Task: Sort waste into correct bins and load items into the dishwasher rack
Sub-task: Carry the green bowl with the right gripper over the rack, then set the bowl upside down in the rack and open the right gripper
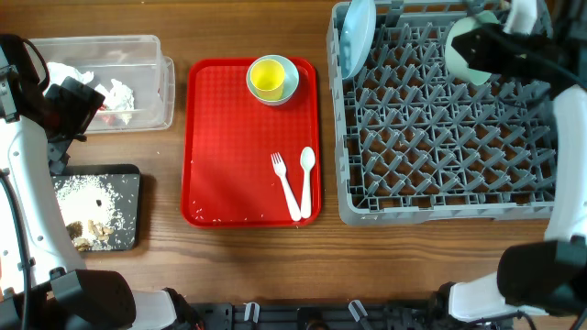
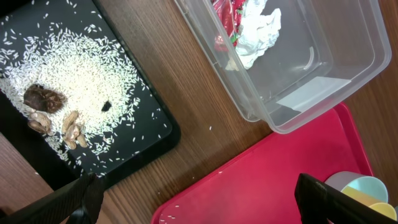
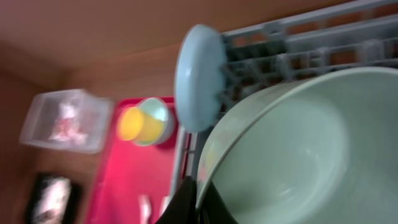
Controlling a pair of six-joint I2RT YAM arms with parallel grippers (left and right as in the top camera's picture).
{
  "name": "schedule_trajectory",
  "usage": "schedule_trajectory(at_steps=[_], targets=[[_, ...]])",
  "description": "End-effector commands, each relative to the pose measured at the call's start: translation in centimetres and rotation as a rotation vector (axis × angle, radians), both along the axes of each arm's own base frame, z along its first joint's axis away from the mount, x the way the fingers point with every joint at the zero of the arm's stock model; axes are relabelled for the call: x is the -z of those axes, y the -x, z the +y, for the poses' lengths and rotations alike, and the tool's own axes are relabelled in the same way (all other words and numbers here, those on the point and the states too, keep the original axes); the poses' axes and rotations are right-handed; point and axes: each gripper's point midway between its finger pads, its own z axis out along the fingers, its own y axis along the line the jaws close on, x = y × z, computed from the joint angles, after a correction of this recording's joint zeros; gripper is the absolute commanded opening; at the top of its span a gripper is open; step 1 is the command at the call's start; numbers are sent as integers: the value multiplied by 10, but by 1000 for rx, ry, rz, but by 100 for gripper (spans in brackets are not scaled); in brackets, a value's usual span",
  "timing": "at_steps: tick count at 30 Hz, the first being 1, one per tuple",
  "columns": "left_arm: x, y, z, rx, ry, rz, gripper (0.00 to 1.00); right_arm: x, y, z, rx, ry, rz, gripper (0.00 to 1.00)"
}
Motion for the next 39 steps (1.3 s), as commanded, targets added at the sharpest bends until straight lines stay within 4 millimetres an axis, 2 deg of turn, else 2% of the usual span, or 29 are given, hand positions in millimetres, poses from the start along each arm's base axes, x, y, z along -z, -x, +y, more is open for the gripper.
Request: schedule_trajectory(at_steps=[1,6,10,16,20,23,29,33,36,37,38,39], targets=[[0,1,4,-13,-11,3,100,-1,10,37,-298,-380,-94,4],[0,1,4,-13,-11,3,100,13,2,52,-449,-642,-127,4],[0,1,4,-13,-11,3,100,55,-17,58,-428,-729,23,4],[0,1,4,-13,-11,3,100,92,-28,54,-345,-773,182,4],[0,1,4,-13,-11,3,100,133,-44,41,-129,-627,337,4],[0,1,4,-13,-11,3,100,134,-49,35,-103,-612,328,4],[0,1,4,-13,-12,3,100,118,-57,25,-60,-599,295,6],[0,1,4,-13,-11,3,100,113,-64,3,56,-511,271,17],[0,1,4,-13,-11,3,100,108,-65,-20,202,-373,257,41],[0,1,4,-13,-11,3,100,106,-63,-28,250,-325,256,56],[0,1,4,-13,-12,3,100,101,-60,-37,313,-262,252,66],[0,1,4,-13,-11,3,100,97,-57,-43,349,-223,248,69]])
